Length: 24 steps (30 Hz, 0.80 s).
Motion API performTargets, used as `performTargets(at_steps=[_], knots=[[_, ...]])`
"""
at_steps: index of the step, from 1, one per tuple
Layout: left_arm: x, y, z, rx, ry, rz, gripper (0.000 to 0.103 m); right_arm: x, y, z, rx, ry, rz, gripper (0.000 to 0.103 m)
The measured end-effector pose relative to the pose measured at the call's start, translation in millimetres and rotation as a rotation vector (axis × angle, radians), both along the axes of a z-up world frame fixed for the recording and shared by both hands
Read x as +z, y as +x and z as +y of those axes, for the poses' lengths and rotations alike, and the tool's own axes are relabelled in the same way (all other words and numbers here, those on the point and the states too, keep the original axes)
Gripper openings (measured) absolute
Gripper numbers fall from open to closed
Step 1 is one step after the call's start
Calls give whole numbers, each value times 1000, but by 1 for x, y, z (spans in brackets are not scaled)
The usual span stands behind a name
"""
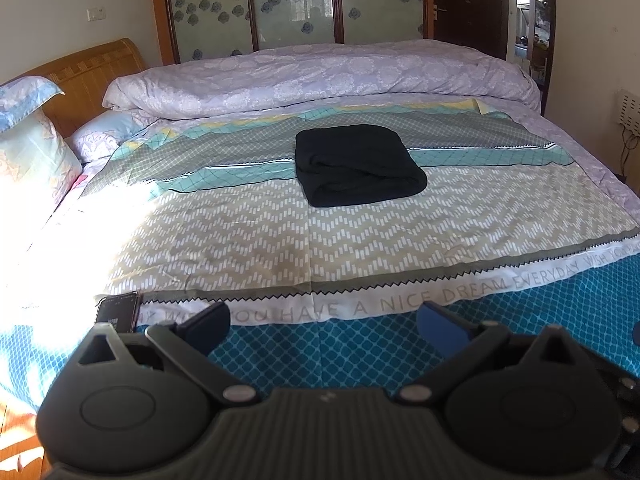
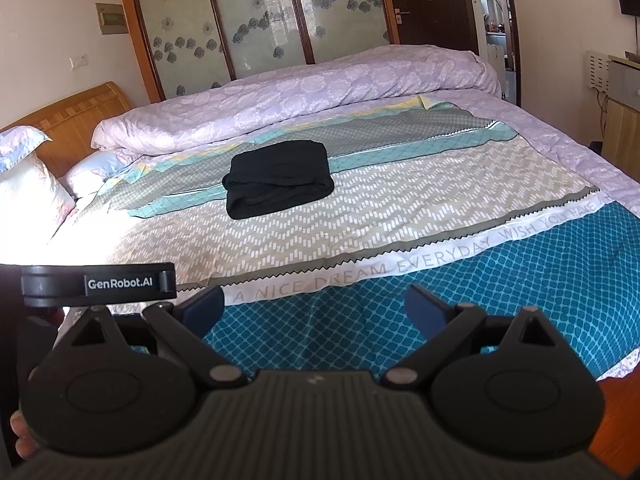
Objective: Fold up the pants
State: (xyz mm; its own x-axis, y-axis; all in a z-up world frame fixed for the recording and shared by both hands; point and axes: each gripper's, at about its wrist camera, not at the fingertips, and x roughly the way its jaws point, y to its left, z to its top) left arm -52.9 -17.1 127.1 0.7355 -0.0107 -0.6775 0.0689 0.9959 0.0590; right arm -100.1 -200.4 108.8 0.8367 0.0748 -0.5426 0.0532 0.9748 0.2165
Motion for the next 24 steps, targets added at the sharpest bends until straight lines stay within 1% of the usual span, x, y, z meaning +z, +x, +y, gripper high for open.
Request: performTargets(at_steps=[24], knots=[[1, -1, 0, -2, -3, -1, 103, 1, -2, 1, 0, -1, -5, 98]])
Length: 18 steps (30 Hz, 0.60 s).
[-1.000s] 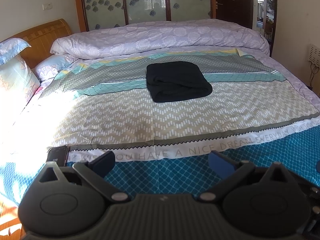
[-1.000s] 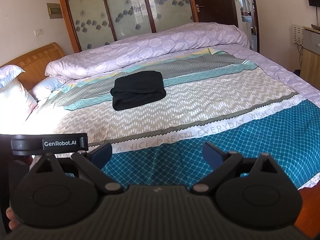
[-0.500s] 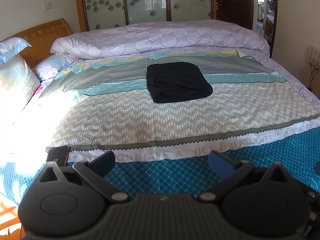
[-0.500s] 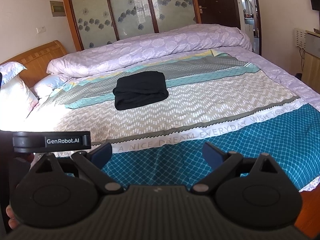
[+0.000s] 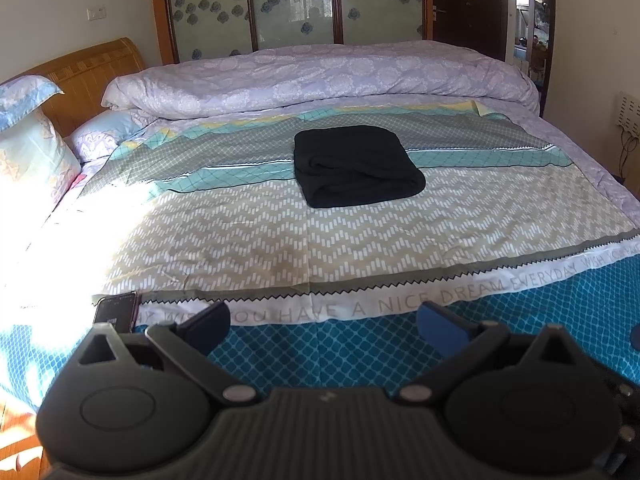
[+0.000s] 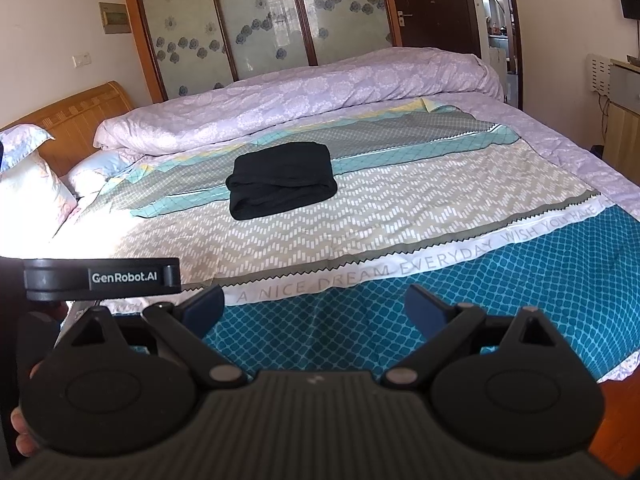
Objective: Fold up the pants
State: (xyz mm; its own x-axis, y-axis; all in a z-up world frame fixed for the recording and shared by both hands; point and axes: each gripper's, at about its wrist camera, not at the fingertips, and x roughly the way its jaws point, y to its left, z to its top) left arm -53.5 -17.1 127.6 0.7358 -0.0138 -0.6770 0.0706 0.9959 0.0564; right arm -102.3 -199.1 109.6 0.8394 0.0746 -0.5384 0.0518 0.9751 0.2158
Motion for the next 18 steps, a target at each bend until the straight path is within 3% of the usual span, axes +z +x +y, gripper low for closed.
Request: performTargets(at_steps=[18], knots=[[1, -3, -3, -8, 10, 2, 103, -3, -2, 0, -9, 12, 5, 98]])
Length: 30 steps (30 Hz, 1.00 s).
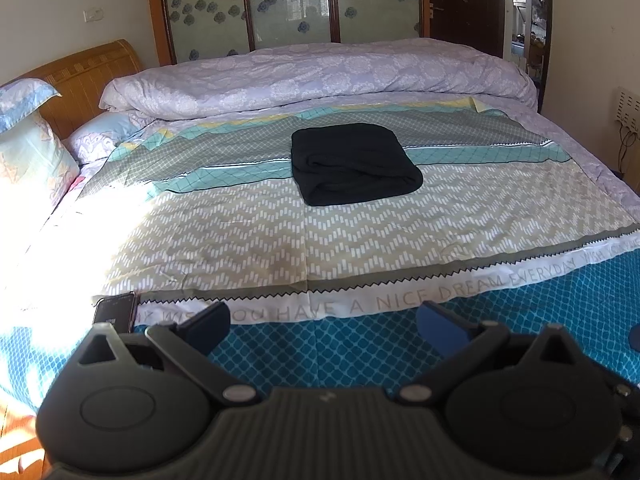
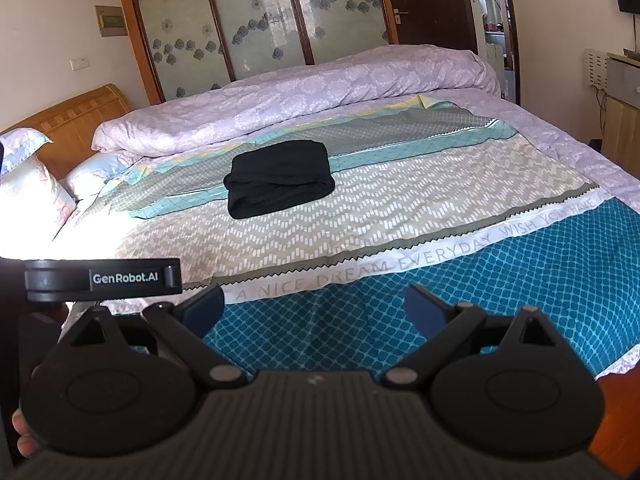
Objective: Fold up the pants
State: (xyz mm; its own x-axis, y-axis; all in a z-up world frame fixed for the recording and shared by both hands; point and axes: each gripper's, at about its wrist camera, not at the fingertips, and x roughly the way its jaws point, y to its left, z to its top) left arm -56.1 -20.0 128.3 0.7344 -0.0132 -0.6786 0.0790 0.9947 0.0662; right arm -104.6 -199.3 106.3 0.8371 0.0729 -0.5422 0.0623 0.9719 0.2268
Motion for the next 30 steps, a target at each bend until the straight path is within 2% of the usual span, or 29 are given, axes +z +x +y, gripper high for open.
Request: performTargets(at_steps=[14, 30], knots=[[-2, 4, 3, 15, 1, 15, 103, 2, 1, 0, 4, -5, 1, 98], [0, 1, 0, 6, 5, -5, 103, 2, 0, 0, 1, -7, -1, 98]])
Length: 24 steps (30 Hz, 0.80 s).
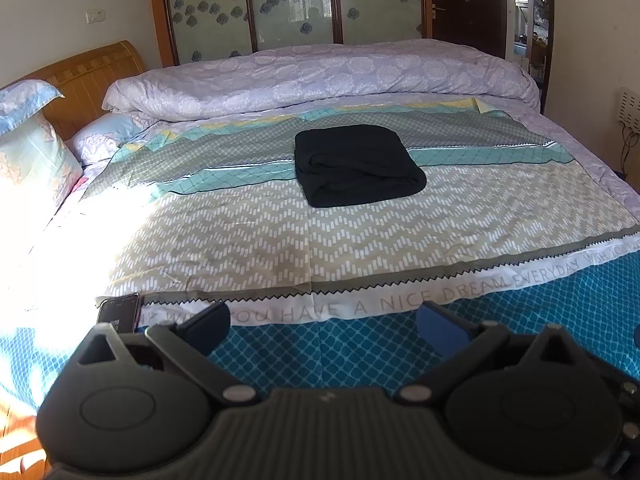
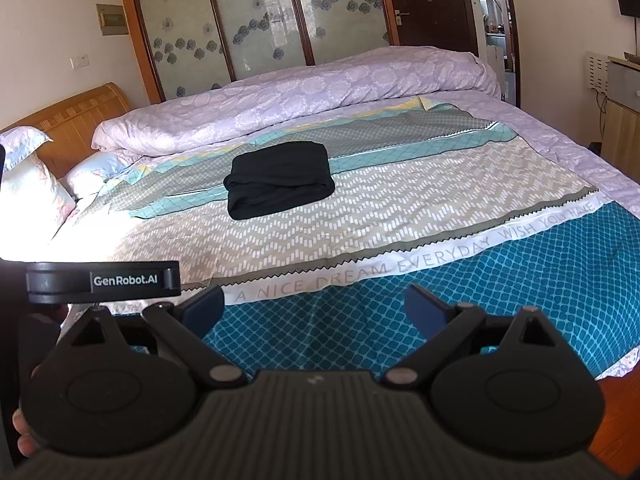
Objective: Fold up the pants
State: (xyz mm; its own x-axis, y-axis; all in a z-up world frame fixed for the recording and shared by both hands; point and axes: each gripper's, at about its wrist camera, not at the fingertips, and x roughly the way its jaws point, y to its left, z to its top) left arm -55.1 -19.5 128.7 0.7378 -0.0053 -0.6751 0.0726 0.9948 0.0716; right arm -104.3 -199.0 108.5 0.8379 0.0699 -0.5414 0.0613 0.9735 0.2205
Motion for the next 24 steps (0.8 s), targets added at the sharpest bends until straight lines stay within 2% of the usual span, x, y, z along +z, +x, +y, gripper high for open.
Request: performTargets(at_steps=[24], knots=[[-1, 0, -1, -1, 6, -3, 103, -1, 0, -1, 2, 3, 9, 98]])
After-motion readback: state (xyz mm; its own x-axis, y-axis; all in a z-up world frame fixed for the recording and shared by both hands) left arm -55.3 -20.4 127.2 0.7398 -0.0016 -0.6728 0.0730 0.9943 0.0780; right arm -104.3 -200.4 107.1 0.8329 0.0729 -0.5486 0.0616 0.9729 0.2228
